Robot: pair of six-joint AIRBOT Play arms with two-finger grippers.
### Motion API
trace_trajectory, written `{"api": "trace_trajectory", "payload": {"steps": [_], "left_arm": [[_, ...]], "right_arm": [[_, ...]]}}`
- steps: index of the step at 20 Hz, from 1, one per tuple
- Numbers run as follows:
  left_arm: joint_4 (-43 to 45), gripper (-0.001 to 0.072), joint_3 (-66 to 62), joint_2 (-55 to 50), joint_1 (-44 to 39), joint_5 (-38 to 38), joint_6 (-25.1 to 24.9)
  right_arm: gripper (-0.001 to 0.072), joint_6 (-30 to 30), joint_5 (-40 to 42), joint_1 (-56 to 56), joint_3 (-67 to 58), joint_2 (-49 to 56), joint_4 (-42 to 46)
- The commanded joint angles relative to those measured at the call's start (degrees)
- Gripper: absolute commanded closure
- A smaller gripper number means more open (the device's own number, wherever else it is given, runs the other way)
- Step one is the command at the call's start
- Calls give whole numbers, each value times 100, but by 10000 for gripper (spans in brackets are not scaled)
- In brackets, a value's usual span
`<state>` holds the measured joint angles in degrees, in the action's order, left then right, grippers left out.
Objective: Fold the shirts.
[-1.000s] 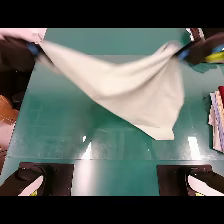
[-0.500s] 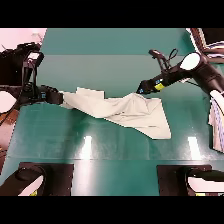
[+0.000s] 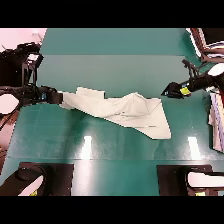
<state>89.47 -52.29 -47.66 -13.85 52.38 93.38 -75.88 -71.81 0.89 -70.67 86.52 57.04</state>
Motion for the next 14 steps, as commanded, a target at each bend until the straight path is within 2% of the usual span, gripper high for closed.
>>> {"api": "trace_trajectory", "payload": {"steps": [1,6,7,9,10,12,14], "left_arm": [[11,678,4,4,2,-101,133],[-4,678,4,4,2,-92,140],[-9,678,4,4,2,-92,160],[-9,678,4,4,2,-92,264],[-7,679,2,4,2,-92,264],[52,679,-146,4,2,37,264],[264,679,-835,4,2,393,262]], "right_arm": [[265,234,48,-214,210,356,-299],[276,247,286,256,210,708,-310],[341,280,343,372,208,706,-308],[619,374,634,562,208,610,-304],[692,398,804,614,208,520,-304],[692,398,1073,634,177,162,-291],[692,400,999,496,-136,-302,-282]]}}
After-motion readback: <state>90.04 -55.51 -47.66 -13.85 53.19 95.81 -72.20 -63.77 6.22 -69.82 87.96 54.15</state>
